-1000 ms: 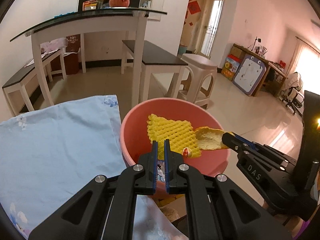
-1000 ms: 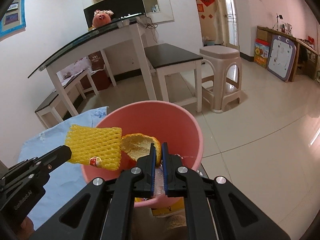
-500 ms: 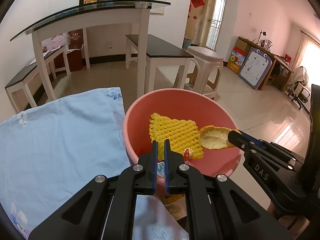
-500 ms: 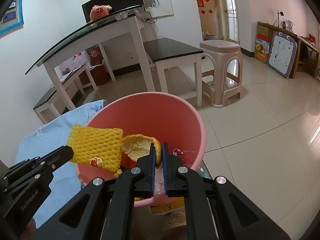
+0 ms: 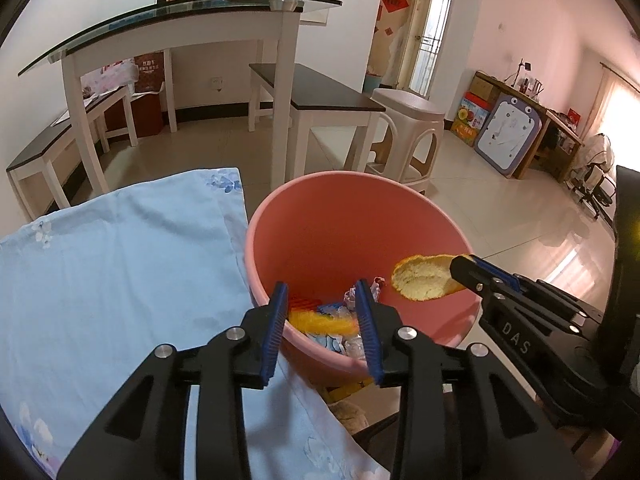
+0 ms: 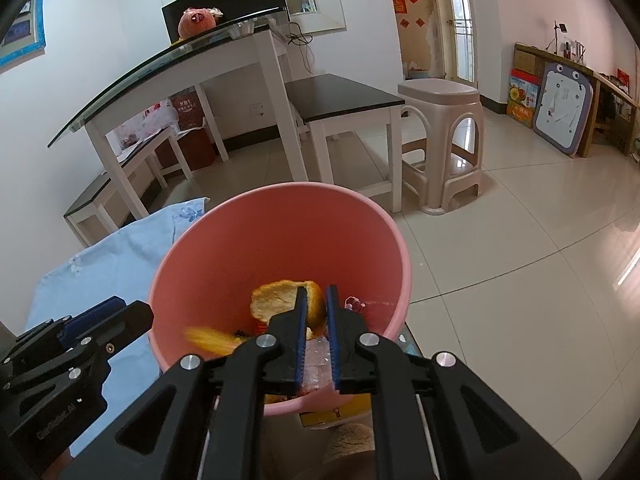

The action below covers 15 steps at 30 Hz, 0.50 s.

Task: Collect trash
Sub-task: 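Open both grippers to drop the sponge and peel into the bucket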

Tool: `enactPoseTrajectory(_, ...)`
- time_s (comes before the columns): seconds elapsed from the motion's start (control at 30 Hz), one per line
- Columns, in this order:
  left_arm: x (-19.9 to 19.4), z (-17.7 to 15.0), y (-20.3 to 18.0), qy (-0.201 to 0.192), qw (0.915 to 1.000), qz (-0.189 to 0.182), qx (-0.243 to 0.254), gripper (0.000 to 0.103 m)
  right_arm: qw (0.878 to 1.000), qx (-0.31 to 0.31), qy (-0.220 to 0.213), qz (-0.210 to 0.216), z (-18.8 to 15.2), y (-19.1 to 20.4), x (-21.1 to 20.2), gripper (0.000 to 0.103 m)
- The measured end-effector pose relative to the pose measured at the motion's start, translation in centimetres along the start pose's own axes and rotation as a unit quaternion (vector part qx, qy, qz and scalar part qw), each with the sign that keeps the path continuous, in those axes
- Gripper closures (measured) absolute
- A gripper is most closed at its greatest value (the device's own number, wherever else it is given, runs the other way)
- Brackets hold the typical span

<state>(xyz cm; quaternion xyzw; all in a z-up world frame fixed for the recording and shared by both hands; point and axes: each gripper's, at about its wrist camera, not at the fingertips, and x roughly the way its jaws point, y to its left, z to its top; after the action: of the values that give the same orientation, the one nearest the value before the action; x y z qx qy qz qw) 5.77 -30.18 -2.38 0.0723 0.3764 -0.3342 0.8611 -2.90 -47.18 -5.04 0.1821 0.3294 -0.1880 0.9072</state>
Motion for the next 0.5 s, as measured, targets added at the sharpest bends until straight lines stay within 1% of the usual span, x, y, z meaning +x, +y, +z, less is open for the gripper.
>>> enactPoseTrajectory(0.1,-0.1,0.0,0.1,-0.002,1.0000,-0.002,-0.002,0.068,1.000,-0.001,0.000,0.002,-0.1,0.0,0.0,0.084)
enactPoseTrajectory(0.17,-0.2,0.0,0.2,-0.003,1.0000,-0.001,-0.003,0.068,1.000,-0.003,-0.003,0.002,0.0,0.1,-0.2,0.070)
enactPoseTrajectory(0.2,-0.2,0.0,0.3,-0.003,1.0000,-0.001,-0.003,0.068,1.000,-0.004,-0.005,0.002,0.0,0.2,-0.3,0.068)
enactPoseTrajectory(0.23,-0.2,-0.1,0.4,-0.003,1.0000,-0.002,-0.004,0.068,1.000,-0.006,-0.008,0.002,0.0,0.2,-0.4,0.066)
enactPoseTrajectory(0.4,-0.6,-0.1,0.8,-0.006,1.0000,-0.001,-0.006,0.068,1.000,-0.012,-0.009,0.004,0.1,0.6,-0.7,0.065)
enactPoseTrajectory(0.5,-0.8,-0.3,0.9,-0.008,0.9999,0.001,-0.006,0.068,1.000,-0.013,-0.010,0.009,0.1,0.9,-1.0,0.062)
